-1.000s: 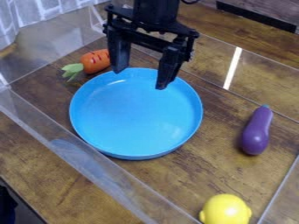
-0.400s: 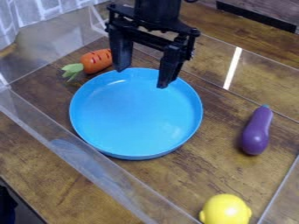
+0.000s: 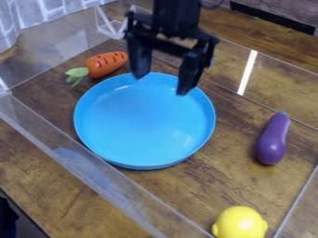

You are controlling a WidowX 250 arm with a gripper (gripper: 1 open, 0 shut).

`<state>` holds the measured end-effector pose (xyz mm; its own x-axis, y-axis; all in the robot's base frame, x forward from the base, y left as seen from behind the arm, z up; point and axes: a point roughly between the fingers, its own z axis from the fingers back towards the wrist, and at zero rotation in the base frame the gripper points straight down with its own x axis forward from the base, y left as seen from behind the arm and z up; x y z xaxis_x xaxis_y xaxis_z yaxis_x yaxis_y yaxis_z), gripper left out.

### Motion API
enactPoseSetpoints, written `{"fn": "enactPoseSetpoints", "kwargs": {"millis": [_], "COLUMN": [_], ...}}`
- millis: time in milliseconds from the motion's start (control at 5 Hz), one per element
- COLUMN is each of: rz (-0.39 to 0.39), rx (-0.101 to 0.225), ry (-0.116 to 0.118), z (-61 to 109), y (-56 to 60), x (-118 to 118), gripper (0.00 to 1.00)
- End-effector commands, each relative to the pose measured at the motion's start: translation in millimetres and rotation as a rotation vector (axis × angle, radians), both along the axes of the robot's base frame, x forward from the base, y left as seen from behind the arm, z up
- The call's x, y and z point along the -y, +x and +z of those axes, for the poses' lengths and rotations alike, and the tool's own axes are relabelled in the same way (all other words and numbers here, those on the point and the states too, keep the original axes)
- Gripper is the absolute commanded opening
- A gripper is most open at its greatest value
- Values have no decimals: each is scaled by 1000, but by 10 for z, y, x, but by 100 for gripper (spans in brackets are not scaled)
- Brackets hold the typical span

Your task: Remove the purple eggplant from the blue tray and put it on the table

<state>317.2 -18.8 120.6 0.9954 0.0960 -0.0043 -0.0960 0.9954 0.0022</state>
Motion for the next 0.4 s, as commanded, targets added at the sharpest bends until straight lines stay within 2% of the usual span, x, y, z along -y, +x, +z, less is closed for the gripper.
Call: {"fn": "enactPoseSetpoints", "kwargs": {"millis": [0, 200], "rz": [49, 91], "rx": [110, 141], "ry": [-12, -39], "z": [345, 391], "y": [131, 143], "x": [-1, 66], "gripper": [100, 100]}}
